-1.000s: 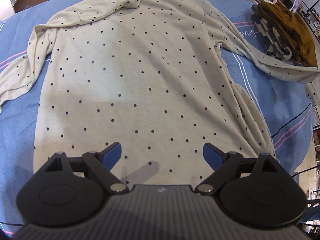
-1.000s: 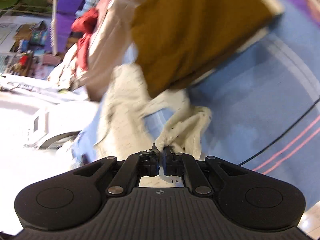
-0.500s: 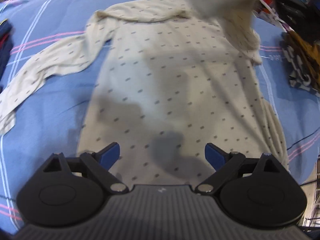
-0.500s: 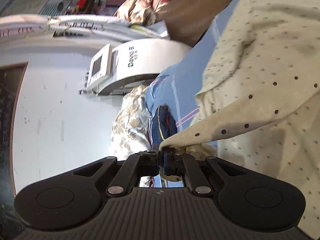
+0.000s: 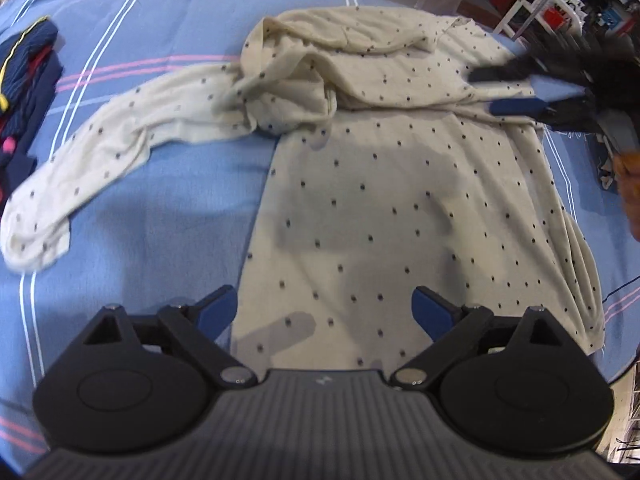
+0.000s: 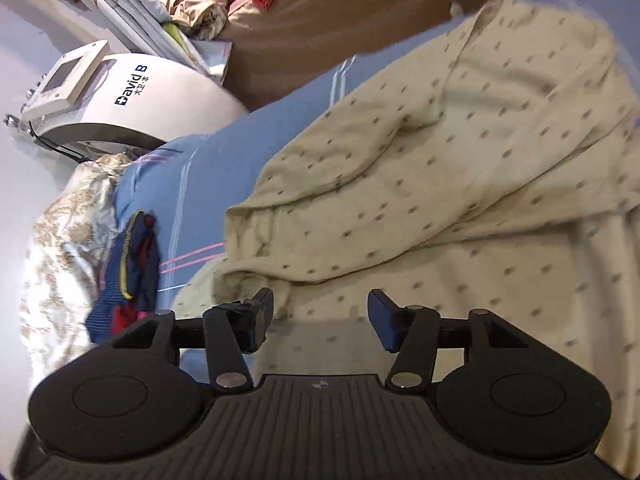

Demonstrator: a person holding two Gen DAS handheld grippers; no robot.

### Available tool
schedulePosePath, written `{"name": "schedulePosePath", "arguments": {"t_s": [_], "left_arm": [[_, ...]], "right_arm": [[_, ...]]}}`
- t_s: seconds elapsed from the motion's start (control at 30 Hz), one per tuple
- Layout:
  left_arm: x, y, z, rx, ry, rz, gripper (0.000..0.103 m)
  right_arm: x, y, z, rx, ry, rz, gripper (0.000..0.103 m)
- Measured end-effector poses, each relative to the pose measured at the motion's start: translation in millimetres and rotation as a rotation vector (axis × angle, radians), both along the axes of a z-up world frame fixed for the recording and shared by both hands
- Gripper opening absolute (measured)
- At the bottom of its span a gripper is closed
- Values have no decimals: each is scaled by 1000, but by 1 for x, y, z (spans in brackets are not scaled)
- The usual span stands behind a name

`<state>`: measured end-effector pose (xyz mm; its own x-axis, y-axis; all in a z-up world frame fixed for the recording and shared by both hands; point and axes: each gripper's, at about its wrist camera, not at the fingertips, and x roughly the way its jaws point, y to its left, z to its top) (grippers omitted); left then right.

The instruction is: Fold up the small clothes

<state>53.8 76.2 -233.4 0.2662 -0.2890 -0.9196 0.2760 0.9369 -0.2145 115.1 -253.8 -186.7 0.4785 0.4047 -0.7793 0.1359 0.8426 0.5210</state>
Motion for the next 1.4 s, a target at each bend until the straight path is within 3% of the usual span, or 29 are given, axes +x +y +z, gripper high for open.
{"name": "schedulePosePath", "arguments": {"t_s": [0.1,0.2,0.37,0.47,0.53,0.6,0.63,0.67,0.7,0.83,0.93,1.0,1.1,1.13,1.17,1.2,1.27,1.4], "left_arm": [[21,2,-2,-2,-24,-8,95],[37,4,-1,-3,-34,-12,95],[36,0,-5,17,-4,0,95],[23,-6,-4,39,12,8,95],[14,-9,-3,42,26,30,95],[8,-13,-3,44,43,46,96],[6,-16,-3,50,51,47,96],[4,-19,-3,56,56,44,96],[3,-22,-3,59,55,43,96],[6,-35,-3,53,50,45,96],[12,-44,-6,41,49,47,96],[17,-50,-9,37,42,40,96],[27,-55,-15,52,28,24,96],[30,-56,-16,65,13,18,96],[33,-57,-15,87,-15,6,96],[36,-58,-13,113,-52,-6,95],[42,-56,-7,171,-145,-37,94],[59,-62,5,291,-332,-201,87]], "right_arm": [[-21,-41,14,-255,-63,-17,78],[-34,-82,10,-450,-15,-32,73],[-32,-127,-12,-392,19,-107,71],[-15,-127,-31,-389,16,-104,67],[-3,-118,-43,-373,36,-45,58],[3,-112,-49,-442,31,-27,33],[4,-114,-49,-464,11,-47,31],[7,-118,-49,-465,1,-67,22],[9,-122,-48,-464,-8,-76,6],[2,-144,-28,-544,-66,-102,5],[-12,-185,-26,-587,-16,-179,2],[-16,-202,-35,-583,43,-187,7],[-18,-197,-39,-600,40,-157,27],[-18,-194,-38,-619,45,-154,36],[-19,-191,-36,-647,45,-156,57],[-22,-187,-31,-689,35,-165,70],[-35,-185,-17,-716,-11,-189,88],[-63,-175,18,-642,-159,-136,92]]}}
